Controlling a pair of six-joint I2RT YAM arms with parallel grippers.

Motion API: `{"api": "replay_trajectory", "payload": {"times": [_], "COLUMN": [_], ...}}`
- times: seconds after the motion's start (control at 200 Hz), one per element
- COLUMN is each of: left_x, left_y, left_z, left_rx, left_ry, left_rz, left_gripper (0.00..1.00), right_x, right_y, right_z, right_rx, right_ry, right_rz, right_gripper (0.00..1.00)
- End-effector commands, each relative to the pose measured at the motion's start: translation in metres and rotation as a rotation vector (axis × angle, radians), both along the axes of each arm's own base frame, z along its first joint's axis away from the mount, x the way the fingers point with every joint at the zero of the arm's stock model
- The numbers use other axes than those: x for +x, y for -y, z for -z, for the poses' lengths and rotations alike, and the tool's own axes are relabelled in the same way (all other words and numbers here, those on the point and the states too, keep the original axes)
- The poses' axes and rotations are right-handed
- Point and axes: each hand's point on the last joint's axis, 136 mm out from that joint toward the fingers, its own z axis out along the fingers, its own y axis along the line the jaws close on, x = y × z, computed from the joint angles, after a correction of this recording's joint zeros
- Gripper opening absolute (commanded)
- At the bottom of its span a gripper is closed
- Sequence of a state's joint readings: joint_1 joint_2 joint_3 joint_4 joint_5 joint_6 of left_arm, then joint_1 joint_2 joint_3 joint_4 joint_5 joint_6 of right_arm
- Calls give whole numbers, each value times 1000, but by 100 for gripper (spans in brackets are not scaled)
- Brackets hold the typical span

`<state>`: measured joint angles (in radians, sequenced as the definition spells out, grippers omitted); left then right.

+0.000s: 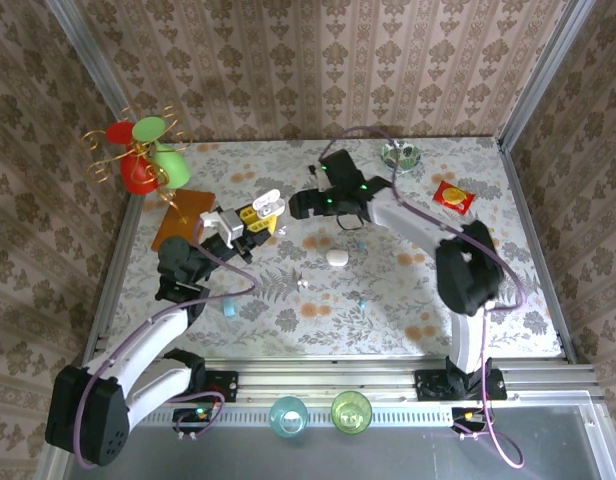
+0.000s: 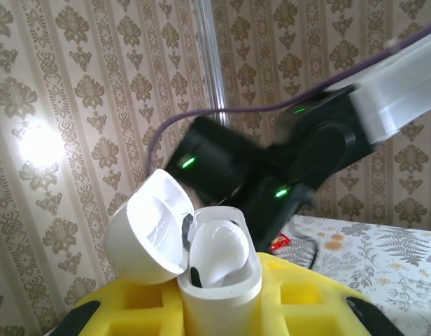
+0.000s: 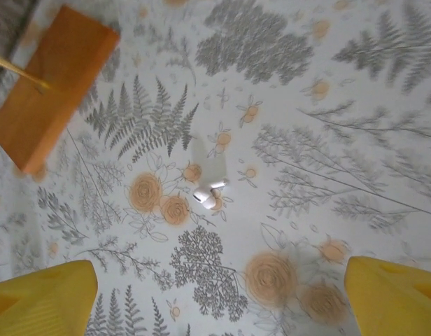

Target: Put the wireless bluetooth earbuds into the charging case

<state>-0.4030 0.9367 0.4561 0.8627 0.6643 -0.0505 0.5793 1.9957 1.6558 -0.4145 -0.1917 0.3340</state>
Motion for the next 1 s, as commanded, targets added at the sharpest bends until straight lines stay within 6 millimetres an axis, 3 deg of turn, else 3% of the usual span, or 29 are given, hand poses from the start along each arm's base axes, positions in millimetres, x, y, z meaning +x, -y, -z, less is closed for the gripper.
{"api": "replay_trajectory", "payload": {"times": [0.0, 0.23, 0.445, 0.69, 0.995], "left_x": [-9, -14, -14, -13, -9], "left_y": [2, 8, 12, 11, 12], "left_z": [-1, 3, 3, 6, 11], "left_rx": [23, 34, 37, 37, 48], "left_ry": [24, 16, 16, 8, 6], "left_rz": [7, 33, 49, 45, 34], "left_gripper": [0, 0, 0, 0, 0], "right_x": [-21, -7, 11, 14, -3], "right_y": [-17, -68, -90, -94, -77], "right_z": [38, 69, 90, 116, 122], "right_rx": [-123, -148, -165, -175, -246], "right_ry": [-152, -151, -135, -182, -230], "right_rz": [-118, -246, -275, -277, -290], "right_gripper": [91, 82, 77, 77, 70]}}
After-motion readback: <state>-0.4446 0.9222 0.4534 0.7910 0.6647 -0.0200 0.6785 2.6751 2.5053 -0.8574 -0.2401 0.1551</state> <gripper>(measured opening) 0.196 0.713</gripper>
